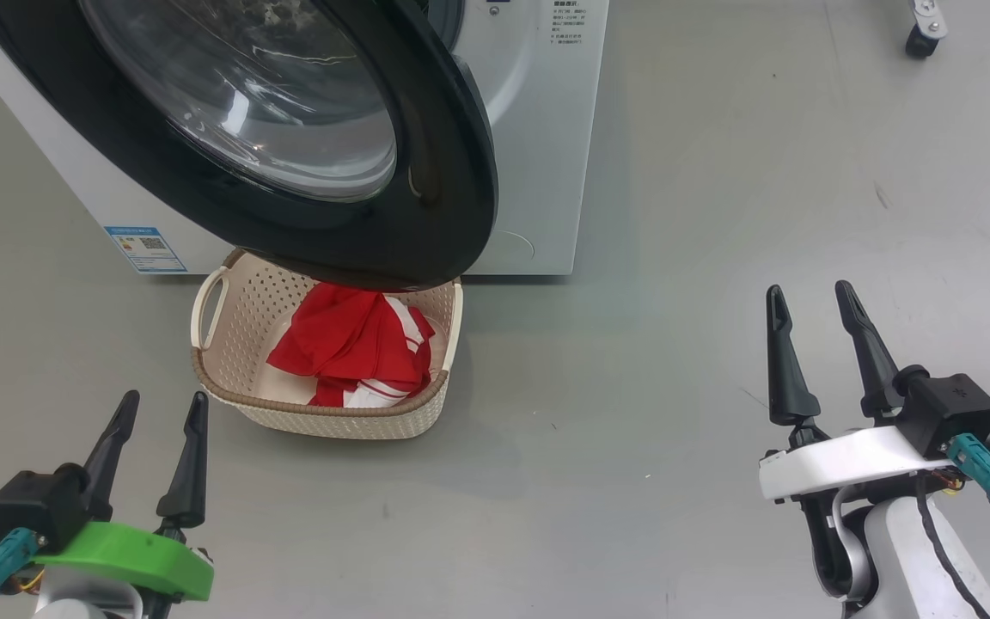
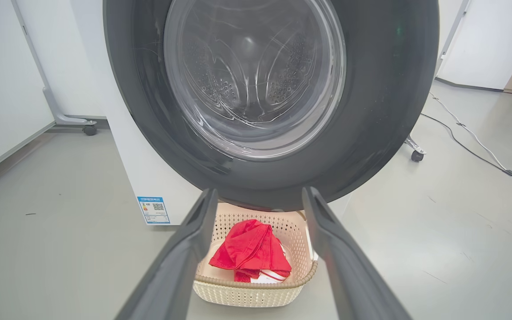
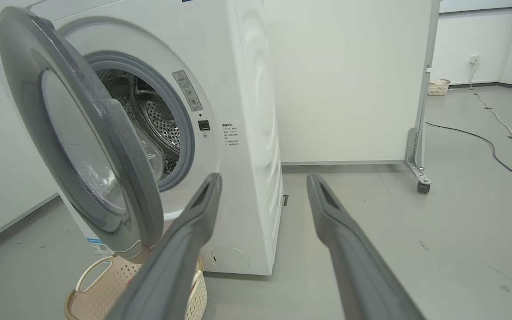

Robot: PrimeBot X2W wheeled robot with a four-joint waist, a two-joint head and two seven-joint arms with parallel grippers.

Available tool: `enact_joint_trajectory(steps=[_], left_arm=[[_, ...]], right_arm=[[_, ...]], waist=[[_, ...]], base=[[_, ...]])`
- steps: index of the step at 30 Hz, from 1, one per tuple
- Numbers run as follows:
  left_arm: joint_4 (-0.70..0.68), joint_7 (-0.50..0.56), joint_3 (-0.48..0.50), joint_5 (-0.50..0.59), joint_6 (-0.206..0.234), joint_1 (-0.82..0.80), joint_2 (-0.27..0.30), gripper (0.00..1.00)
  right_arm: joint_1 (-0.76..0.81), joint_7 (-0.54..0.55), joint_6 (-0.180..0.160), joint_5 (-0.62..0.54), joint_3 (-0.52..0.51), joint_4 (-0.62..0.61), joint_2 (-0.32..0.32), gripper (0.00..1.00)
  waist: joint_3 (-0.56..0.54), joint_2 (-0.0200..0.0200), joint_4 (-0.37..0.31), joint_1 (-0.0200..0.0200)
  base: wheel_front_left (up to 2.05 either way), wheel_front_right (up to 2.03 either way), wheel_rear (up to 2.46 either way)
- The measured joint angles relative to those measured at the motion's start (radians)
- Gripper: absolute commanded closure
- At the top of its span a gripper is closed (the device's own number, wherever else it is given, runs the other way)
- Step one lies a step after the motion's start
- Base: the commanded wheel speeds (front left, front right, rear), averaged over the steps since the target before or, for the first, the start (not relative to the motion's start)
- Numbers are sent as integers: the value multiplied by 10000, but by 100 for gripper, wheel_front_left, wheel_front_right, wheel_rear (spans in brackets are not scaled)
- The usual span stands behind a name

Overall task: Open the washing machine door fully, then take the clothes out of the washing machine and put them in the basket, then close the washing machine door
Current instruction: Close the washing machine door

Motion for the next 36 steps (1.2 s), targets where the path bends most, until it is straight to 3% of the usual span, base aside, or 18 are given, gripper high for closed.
enact_joint_trajectory(steps=[19, 20, 21, 29, 36], left_arm=[[-38, -2, 38, 96, -42, -26, -115, 0], [-42, -2, 38, 98, -42, -26, -138, 0], [-46, -2, 36, 100, -42, -27, -159, 0], [-242, -4, -109, 109, -42, -263, -244, 0], [-401, -19, -270, 109, -42, -493, -364, 0]], right_arm=[[0, 0, 10, -73, -100, -6, 21, 0], [0, 0, 12, -73, -90, -4, 21, 72], [0, 0, 13, -73, -73, -6, 21, 100], [-20, 0, 105, -180, 94, -387, -79, 100], [-631, 8, 226, -731, 1158, -560, -520, 100]], waist=[[60, 0, 49, 0], [68, 0, 55, 0], [77, 0, 62, 0], [318, 0, 220, 0], [719, 0, 505, 0]], base=[[0, 0, 0], [0, 0, 0], [0, 0, 0], [0, 0, 0], [0, 0, 0]])
